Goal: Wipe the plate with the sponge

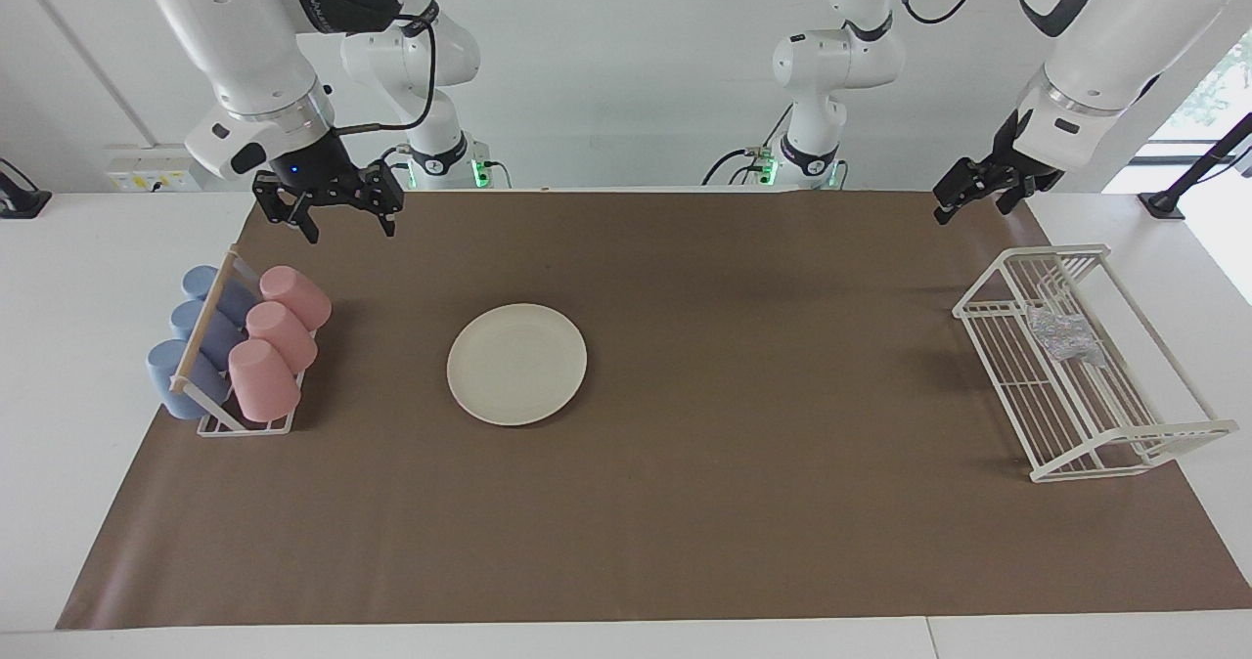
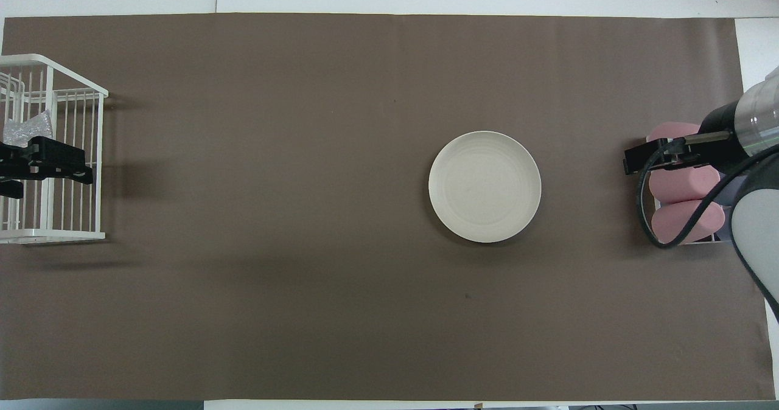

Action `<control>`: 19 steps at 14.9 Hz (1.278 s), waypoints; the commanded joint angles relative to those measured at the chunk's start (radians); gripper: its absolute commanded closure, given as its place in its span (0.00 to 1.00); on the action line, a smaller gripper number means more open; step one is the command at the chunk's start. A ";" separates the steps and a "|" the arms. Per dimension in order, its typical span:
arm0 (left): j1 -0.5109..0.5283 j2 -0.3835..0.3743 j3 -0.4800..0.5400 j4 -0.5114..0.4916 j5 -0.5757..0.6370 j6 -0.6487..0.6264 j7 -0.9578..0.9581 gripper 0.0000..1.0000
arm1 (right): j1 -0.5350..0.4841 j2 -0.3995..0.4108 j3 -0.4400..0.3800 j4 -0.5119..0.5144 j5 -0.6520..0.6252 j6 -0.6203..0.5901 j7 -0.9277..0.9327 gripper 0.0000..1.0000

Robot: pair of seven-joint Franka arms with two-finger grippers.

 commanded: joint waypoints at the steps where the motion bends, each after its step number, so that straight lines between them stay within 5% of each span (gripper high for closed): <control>1: 0.010 0.000 -0.003 0.003 -0.002 0.010 0.008 0.00 | -0.016 0.003 0.005 0.014 -0.005 -0.005 -0.086 0.00; 12: 0.010 0.000 -0.002 -0.005 0.025 0.064 -0.028 0.00 | -0.034 0.006 0.005 0.035 -0.048 -0.001 -0.099 0.00; 16: -0.067 0.056 -0.008 -0.007 0.278 0.081 -0.159 0.00 | -0.036 0.006 0.000 0.034 -0.048 -0.002 -0.100 0.00; 19: -0.116 0.171 -0.009 -0.003 0.549 0.107 -0.227 0.00 | -0.036 0.006 0.000 0.034 -0.048 -0.002 -0.091 0.00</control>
